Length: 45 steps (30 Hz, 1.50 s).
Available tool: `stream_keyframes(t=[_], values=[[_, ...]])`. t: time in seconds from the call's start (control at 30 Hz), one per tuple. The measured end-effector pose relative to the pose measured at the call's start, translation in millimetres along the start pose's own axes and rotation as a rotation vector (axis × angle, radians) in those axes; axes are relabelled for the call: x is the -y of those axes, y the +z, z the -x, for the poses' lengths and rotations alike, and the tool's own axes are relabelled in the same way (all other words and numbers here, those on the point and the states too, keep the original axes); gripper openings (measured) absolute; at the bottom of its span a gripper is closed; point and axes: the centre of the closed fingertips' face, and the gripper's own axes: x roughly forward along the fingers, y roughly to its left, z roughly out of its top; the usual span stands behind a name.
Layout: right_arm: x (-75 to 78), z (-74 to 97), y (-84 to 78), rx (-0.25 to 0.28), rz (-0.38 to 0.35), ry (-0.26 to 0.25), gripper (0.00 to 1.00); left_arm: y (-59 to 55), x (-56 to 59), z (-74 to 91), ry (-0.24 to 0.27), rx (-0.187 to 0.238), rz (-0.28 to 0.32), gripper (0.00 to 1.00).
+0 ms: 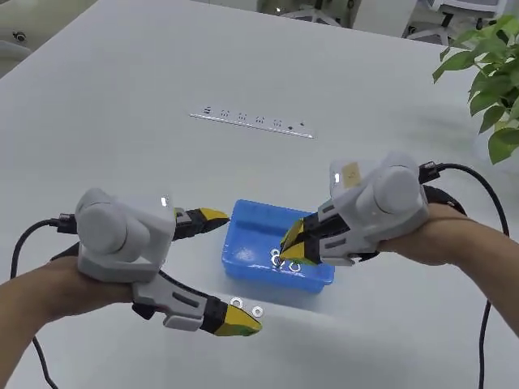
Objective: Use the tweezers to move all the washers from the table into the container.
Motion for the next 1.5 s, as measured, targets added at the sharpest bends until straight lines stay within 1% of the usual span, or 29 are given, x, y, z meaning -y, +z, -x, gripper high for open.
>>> stream_keyframes(t=[0.37,0.47,0.6,0.67,0.77,0.93,1.03,1.13,1.27,1.43,1.5], values=[[12.4,-17.6,-6.0,-0.003,0.003,-0.008,0.07,3.3,-7.8,5.0,0.022,0.011,0.001,0.97],[14.5,-22.4,-8.1,-0.006,0.002,-0.006,0.07,3.6,-9.7,6.1,0.025,0.012,-0.001,0.94],[18.1,-29.7,-12.5,-0.012,0.000,-0.012,0.07,3.9,-12.5,6.6,0.030,0.011,-0.002,0.93],[18.9,-33.8,-14.7,-0.011,-0.014,-0.006,0.07,3.9,-13.8,6.7,0.031,0.010,-0.003,0.91],[19.8,-39.9,-18.3,-0.021,-0.017,-0.005,0.07,4.8,-14.3,6.2,0.028,0.012,-0.006,0.87],[20.7,-47.1,-19.8,-0.023,-0.028,-0.001,0.07,5.5,-14.2,3.5,0.021,0.002,-0.009,0.84],[20.0,-51.6,-22.3,-0.033,-0.025,0.001,0.07,5.7,-16.0,2.0,0.015,-0.003,-0.015,0.78],[21.0,-53.5,-23.8,-0.037,-0.026,-0.001,0.07,6.6,-20.9,0.3,0.020,-0.006,-0.028,0.71],[20.1,-55.5,-26.5,-0.050,-0.022,0.005,0.07,9.3,-25.8,-3.9,0.014,-0.002,-0.031,0.63],[18.7,-58.6,-29.4,-0.064,-0.021,0.014,0.07,13.5,-30.3,-10.5,0.004,-0.014,-0.056,0.52],[18.0,-59.3,-30.3,-0.069,-0.018,0.016,0.07,14.5,-33.4,-13.2,0.004,-0.028,-0.077,0.47]])
